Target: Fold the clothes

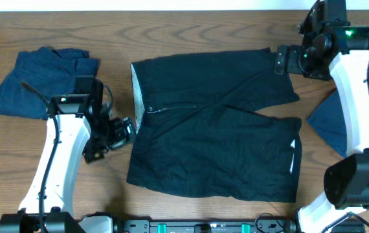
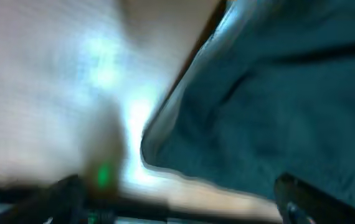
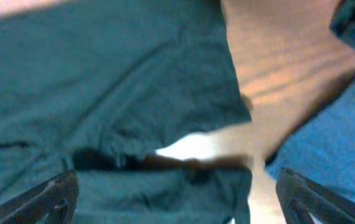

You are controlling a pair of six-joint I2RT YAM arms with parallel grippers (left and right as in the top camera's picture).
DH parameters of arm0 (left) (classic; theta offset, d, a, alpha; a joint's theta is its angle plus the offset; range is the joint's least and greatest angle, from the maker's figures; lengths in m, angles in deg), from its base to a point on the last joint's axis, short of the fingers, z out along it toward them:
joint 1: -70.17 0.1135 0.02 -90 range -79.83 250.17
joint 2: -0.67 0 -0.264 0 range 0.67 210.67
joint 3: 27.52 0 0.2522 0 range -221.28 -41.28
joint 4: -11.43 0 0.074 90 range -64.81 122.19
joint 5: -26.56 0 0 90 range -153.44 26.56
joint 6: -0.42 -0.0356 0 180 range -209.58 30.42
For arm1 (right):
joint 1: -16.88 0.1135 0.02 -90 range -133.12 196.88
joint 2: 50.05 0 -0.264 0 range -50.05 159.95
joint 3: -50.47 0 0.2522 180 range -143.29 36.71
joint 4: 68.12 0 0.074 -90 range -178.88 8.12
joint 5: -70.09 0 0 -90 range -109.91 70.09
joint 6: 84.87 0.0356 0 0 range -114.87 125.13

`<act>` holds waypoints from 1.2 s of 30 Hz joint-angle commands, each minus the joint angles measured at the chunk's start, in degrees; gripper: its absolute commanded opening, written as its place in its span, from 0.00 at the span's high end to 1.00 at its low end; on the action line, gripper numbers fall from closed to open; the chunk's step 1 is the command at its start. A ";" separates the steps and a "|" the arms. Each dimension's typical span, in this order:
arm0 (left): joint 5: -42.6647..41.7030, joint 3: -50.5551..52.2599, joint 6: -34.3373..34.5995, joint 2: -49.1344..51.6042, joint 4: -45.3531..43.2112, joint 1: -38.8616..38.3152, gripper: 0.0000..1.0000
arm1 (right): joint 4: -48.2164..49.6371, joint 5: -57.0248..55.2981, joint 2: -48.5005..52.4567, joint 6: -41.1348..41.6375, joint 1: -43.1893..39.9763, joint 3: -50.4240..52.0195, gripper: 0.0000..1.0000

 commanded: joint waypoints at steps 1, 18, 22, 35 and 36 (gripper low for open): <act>-0.48 2.99 7.02 -1.01 3.37 0.28 0.09 | -2.25 -3.32 -1.07 1.73 -0.26 -0.44 0.01; -5.25 32.85 28.96 -27.50 -16.22 0.26 0.28 | -6.25 -4.04 -1.36 2.60 -0.24 -0.39 0.01; -5.46 37.13 30.53 -27.04 -20.00 0.26 0.29 | -6.62 -4.04 -1.36 2.60 -0.26 -0.39 0.01; -5.25 39.87 30.36 -22.53 -28.37 0.15 0.49 | -6.64 -3.61 -1.36 3.04 -0.26 -0.39 0.01; -5.27 40.11 30.58 -21.92 -28.37 0.15 0.49 | -6.67 -3.61 -1.36 3.04 -0.26 -0.39 0.01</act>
